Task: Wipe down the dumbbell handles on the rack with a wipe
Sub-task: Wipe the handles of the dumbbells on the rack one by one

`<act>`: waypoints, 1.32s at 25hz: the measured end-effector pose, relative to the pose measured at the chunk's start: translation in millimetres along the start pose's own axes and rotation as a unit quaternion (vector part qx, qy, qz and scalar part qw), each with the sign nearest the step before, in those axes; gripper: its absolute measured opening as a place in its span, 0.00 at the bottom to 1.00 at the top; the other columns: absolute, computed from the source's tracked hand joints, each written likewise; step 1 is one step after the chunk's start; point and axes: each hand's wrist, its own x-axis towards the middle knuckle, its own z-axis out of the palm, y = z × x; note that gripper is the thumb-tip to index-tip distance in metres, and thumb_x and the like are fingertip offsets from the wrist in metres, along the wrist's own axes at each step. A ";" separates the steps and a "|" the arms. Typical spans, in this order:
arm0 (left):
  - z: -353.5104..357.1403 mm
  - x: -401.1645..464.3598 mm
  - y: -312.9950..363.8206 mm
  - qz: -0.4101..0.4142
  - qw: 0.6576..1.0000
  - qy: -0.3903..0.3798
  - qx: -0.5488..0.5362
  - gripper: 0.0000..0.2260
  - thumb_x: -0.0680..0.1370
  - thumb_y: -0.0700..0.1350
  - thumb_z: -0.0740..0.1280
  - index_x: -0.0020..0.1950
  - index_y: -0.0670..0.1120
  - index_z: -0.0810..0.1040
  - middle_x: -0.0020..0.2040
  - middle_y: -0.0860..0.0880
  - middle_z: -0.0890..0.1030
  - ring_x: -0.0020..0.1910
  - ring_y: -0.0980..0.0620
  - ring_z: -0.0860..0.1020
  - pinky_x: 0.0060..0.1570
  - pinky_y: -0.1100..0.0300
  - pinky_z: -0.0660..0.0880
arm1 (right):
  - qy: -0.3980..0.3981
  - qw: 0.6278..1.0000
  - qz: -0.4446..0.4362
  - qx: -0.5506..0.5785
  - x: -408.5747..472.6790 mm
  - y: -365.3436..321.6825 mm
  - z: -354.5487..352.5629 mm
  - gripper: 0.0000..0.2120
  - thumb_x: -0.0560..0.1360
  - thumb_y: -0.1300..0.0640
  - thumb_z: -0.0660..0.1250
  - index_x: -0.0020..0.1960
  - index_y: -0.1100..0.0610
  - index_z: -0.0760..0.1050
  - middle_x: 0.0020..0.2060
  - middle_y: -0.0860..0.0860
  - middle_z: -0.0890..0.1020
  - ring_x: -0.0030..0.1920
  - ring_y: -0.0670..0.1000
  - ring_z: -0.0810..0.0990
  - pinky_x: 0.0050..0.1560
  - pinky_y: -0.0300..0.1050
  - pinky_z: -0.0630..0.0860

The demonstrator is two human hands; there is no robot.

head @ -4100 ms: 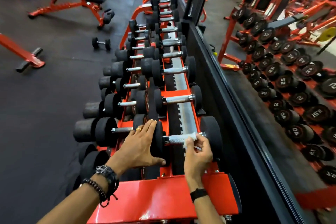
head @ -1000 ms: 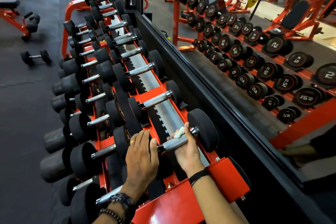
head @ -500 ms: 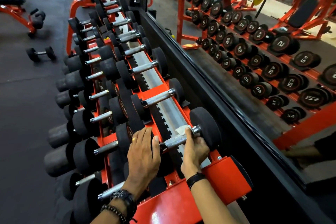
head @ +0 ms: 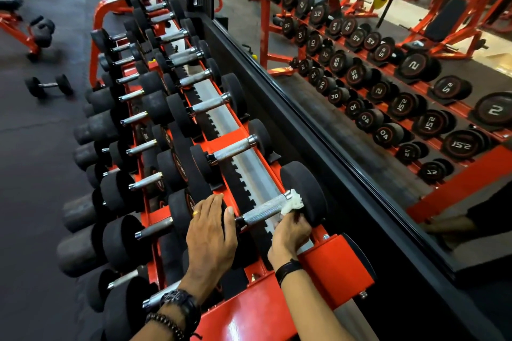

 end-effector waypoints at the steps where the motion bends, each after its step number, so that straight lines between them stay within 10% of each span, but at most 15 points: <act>1: -0.1 0.0 -0.2 -0.001 1.000 0.001 0.001 0.16 0.81 0.48 0.54 0.56 0.40 0.76 0.53 0.46 0.78 0.53 0.44 0.76 0.59 0.54 0.68 | 0.008 1.000 0.019 -0.004 5.7 1.0 -1.1 0.15 0.80 0.63 0.60 0.36 0.52 0.69 0.33 0.49 0.75 0.30 0.48 0.73 0.25 0.38 0.72; 13: 3.3 -0.9 -0.9 -0.011 1.000 0.000 0.005 0.19 0.81 0.49 0.53 0.60 0.39 0.77 0.56 0.45 0.79 0.57 0.44 0.76 0.62 0.52 0.68 | -0.092 0.987 0.061 0.119 -20.4 -19.2 -5.9 0.10 0.74 0.72 0.61 0.50 0.62 0.76 0.45 0.52 0.79 0.44 0.47 0.77 0.53 0.44 0.73; 20: 0.8 0.7 1.4 -0.004 1.000 -0.001 0.004 0.15 0.81 0.48 0.53 0.54 0.42 0.76 0.51 0.48 0.77 0.52 0.46 0.75 0.59 0.54 0.68 | -0.204 0.972 0.094 0.070 -17.1 -18.2 -14.1 0.19 0.75 0.62 0.66 0.66 0.56 0.72 0.59 0.48 0.77 0.64 0.49 0.72 0.68 0.51 0.65; 26: 1.9 -1.7 0.5 -0.002 1.000 0.006 0.005 0.17 0.81 0.48 0.53 0.58 0.40 0.77 0.54 0.46 0.79 0.55 0.46 0.75 0.63 0.54 0.67 | -0.261 0.954 0.117 0.089 -10.1 -13.1 -16.7 0.28 0.65 0.49 0.73 0.64 0.51 0.76 0.69 0.51 0.72 0.69 0.51 0.69 0.63 0.48 0.69; 33: -1.2 -2.3 3.6 -0.008 1.000 0.008 0.015 0.17 0.81 0.49 0.54 0.57 0.40 0.77 0.53 0.46 0.79 0.54 0.46 0.75 0.57 0.57 0.67 | -0.242 0.949 0.152 0.132 21.4 -20.1 19.4 0.13 0.68 0.46 0.74 0.40 0.51 0.74 0.40 0.50 0.72 0.44 0.49 0.73 0.62 0.55 0.71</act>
